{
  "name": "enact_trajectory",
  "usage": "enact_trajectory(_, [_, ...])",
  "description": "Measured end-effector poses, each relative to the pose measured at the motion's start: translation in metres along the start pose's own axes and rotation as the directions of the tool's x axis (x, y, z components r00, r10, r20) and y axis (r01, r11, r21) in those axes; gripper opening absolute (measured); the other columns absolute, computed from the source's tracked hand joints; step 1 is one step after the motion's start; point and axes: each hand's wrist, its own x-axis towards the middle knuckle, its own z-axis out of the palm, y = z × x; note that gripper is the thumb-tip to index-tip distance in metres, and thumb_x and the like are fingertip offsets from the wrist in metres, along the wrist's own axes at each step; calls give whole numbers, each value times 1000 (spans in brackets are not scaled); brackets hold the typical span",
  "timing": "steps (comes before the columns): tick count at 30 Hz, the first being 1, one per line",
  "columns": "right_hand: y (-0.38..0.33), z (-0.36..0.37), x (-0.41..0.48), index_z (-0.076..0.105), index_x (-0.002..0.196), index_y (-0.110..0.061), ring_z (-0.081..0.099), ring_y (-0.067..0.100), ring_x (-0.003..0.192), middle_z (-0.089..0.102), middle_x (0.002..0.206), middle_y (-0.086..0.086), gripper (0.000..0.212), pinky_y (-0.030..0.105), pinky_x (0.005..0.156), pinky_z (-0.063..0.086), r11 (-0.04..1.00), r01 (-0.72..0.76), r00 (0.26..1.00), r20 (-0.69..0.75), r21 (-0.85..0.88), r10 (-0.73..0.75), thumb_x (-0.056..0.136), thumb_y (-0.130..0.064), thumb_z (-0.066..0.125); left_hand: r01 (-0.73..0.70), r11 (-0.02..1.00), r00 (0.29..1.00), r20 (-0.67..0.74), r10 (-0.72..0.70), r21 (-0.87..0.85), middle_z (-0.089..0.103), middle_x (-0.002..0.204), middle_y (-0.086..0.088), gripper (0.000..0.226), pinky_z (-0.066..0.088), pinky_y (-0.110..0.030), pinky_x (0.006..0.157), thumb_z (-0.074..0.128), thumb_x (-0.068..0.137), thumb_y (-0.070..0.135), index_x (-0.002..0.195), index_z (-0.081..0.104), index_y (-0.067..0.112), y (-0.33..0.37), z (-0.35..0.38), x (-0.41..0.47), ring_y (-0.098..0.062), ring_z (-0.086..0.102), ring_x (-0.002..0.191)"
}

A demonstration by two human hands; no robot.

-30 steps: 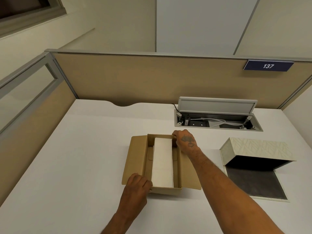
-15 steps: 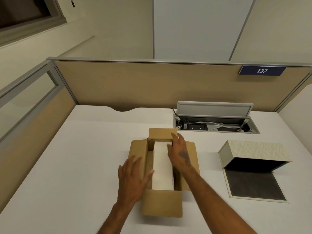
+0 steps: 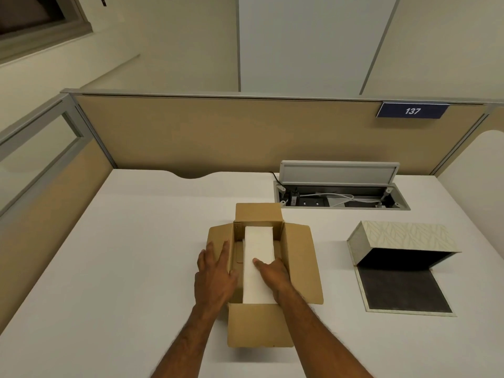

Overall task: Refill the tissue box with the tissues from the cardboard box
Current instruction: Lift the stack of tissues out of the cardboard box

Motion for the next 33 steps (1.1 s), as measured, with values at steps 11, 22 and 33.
enact_trajectory(11, [-4,3,7,49,128,-7,61,31,110,60,127,15,53,45,95,54,997,-65,996,57,28,64,87,-33,70,1,999,999,-34,1,48,8,163,-6,79,46,-47,101,41,87,62,152,4,35,4,0,-2,-34,14,147])
enact_trajectory(22, [-3,5,7,43,133,-8,61,30,111,58,129,14,67,45,94,55,996,-60,995,87,64,55,81,-35,76,6,997,1000,-24,-4,77,5,163,-7,79,45,-47,103,41,89,60,152,2,34,5,-3,-5,-34,10,148])
enact_trajectory(33, [-7,-7,3,54,128,-3,68,33,103,67,118,18,66,49,93,55,955,-139,969,237,264,76,73,-27,82,23,996,1000,-19,-21,85,6,163,-8,74,45,-47,103,41,90,53,153,6,32,8,-8,-8,-35,9,148])
